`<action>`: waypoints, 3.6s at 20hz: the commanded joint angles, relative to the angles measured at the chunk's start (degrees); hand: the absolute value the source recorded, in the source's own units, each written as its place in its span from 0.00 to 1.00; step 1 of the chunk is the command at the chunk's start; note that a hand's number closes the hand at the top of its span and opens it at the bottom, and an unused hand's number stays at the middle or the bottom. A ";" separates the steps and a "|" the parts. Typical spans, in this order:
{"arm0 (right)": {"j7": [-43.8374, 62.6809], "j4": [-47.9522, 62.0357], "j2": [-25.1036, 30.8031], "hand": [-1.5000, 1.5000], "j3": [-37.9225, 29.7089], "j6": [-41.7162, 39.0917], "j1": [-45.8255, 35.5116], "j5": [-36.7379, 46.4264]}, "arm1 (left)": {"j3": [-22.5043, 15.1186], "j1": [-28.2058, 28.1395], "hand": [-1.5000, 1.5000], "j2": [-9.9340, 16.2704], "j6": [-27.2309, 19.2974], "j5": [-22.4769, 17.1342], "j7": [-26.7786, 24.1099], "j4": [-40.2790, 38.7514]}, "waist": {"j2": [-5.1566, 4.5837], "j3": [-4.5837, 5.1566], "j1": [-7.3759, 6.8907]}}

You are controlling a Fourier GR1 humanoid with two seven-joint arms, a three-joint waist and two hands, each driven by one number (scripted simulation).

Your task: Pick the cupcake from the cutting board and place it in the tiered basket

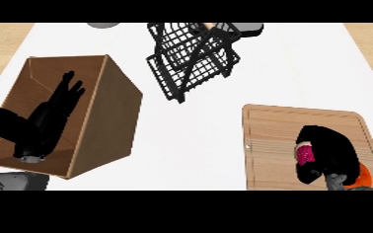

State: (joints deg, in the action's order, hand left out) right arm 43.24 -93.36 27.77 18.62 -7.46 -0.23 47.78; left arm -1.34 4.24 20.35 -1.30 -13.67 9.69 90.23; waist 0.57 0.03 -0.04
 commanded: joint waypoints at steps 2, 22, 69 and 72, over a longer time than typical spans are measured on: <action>3.57 -4.91 -1.17 1.00 0.48 0.95 4.21 5.65 | 0.79 -1.04 0.50 -1.34 1.08 0.83 0.09 -1.99 | -0.49 -0.01 0.33; 24.58 -42.89 -26.62 1.00 24.01 5.71 5.09 55.34 | 1.77 -0.52 0.50 -0.57 0.57 0.72 3.30 0.08 | -0.14 0.13 0.53; 28.48 38.36 -27.76 1.00 -6.43 24.60 -62.91 23.70 | 0.93 4.11 0.50 -3.79 2.12 3.32 4.69 -1.48 | -1.21 0.00 -2.21; 29.24 36.69 -27.76 1.00 -5.46 32.55 -62.41 28.59 | 1.40 1.86 0.50 -3.26 3.15 2.93 3.48 -1.34 | -1.09 -0.01 -2.34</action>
State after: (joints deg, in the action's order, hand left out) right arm 65.15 -59.77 -0.01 14.31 13.33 -63.24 72.47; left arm -0.60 7.39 16.34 1.10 -10.22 12.66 88.62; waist 0.11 0.18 -2.79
